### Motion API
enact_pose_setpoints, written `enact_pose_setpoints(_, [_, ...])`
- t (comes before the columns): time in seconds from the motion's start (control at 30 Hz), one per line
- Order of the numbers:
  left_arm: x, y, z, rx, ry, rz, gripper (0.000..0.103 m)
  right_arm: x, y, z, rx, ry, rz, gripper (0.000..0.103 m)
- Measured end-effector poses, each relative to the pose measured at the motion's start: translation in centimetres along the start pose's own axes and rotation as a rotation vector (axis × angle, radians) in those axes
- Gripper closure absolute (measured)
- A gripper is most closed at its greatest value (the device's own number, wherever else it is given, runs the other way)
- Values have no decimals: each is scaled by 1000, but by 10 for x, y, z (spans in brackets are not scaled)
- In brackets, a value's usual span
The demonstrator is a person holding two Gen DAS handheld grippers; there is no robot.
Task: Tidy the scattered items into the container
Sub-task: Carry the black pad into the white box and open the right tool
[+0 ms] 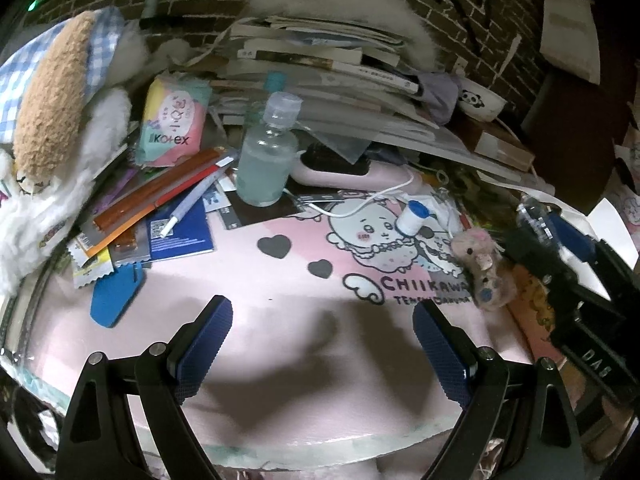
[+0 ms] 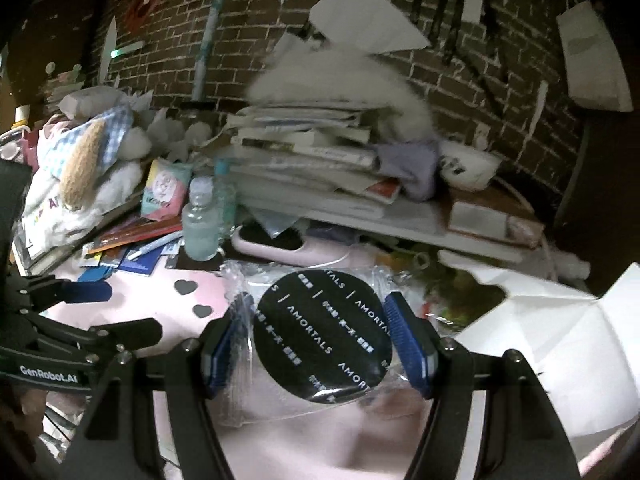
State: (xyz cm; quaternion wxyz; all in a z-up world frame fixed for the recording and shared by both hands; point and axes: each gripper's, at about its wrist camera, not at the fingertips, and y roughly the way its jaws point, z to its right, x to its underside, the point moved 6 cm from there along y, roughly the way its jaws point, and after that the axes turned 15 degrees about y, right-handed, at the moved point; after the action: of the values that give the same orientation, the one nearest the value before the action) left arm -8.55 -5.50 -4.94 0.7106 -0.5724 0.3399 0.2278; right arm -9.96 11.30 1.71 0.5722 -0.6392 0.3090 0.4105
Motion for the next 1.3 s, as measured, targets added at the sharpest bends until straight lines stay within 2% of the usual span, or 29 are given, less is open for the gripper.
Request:
enact_pose_setpoints(0.4, [-6,-5,24,20,38,18,13,-22,-41,64,136,-9,86,38])
enact_pose_setpoints(0.6, [-7,-4,31,23,49,15,13,-31,-52,116,192,29,51,38])
enact_pose_setpoints(0.73, [-8,-3,36,26,52,16,13,-31,-54,150,197,78,-18,38])
enact_pose_setpoints(0.87, [-11,0,43,34,60,23,13,-28,-53,174,239,69,-76,38])
enact_pose_setpoints(1.07, [-14,1,56,50,83,23,13,-21,-32,209,209,105,-264,38])
enact_pose_setpoints(1.3, [-16,3,64,49,100,16,13,-11,-12,226,186,98,-445,38])
